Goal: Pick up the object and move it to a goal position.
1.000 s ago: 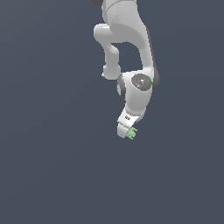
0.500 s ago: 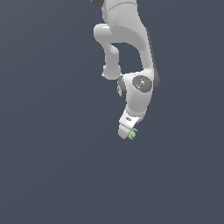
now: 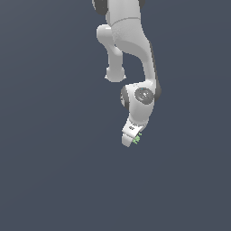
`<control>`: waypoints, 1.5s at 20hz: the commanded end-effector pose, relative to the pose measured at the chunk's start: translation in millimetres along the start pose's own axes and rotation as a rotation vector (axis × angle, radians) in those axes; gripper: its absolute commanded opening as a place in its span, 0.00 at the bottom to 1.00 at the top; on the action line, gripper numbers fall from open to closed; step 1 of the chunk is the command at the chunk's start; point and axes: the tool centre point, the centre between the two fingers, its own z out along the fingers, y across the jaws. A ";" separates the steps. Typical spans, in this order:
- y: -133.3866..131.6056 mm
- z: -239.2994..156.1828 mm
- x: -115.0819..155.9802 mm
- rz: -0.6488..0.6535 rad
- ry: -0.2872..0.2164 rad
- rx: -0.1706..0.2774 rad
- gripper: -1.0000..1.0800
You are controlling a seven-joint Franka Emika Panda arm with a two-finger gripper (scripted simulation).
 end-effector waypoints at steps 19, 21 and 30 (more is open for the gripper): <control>-7.9 -5.2 5.7 0.001 0.002 -0.003 0.00; -15.6 -11.7 9.9 0.000 0.001 -0.003 0.00; -74.4 -63.6 42.8 0.000 0.000 -0.003 0.00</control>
